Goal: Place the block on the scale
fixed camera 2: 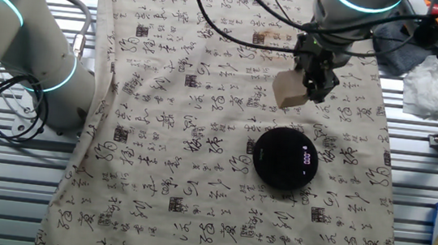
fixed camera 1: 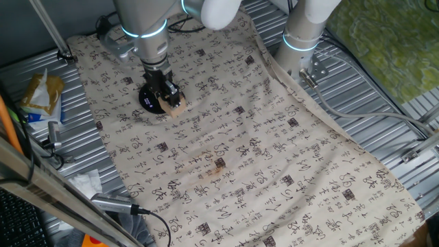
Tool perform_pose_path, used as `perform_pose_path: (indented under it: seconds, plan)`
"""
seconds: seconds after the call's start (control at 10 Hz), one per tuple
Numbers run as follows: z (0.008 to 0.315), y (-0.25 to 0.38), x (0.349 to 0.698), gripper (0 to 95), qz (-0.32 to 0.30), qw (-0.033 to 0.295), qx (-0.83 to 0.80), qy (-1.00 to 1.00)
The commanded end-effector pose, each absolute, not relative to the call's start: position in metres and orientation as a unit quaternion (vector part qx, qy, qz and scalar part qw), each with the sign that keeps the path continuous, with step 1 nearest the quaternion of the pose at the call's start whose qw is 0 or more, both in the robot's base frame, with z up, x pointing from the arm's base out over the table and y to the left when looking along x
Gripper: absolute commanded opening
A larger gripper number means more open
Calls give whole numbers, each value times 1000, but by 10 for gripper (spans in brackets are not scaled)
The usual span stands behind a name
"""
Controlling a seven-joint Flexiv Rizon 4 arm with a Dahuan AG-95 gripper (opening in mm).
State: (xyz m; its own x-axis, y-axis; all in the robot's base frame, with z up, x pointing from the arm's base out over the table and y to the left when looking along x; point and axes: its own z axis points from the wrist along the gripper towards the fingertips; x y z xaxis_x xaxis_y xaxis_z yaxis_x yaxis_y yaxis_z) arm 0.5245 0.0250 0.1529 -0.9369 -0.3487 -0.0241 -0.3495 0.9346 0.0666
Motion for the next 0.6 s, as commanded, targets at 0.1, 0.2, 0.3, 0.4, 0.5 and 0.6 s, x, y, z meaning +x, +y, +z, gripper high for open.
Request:
perform_pose_path:
  seconds: [0.1, 0.2, 0.3, 0.4, 0.5, 0.6]
  plan:
    - [153, 25, 524, 0, 36, 15, -163, 986]
    - [153, 25, 524, 0, 42, 18, -159, 986]
    - [153, 25, 524, 0, 34, 14, -146, 989]
    - [153, 25, 524, 0, 33, 13, -143, 989]
    - [153, 25, 524, 0, 31, 13, -125, 992]
    - [153, 25, 524, 0, 30, 11, -111, 993]
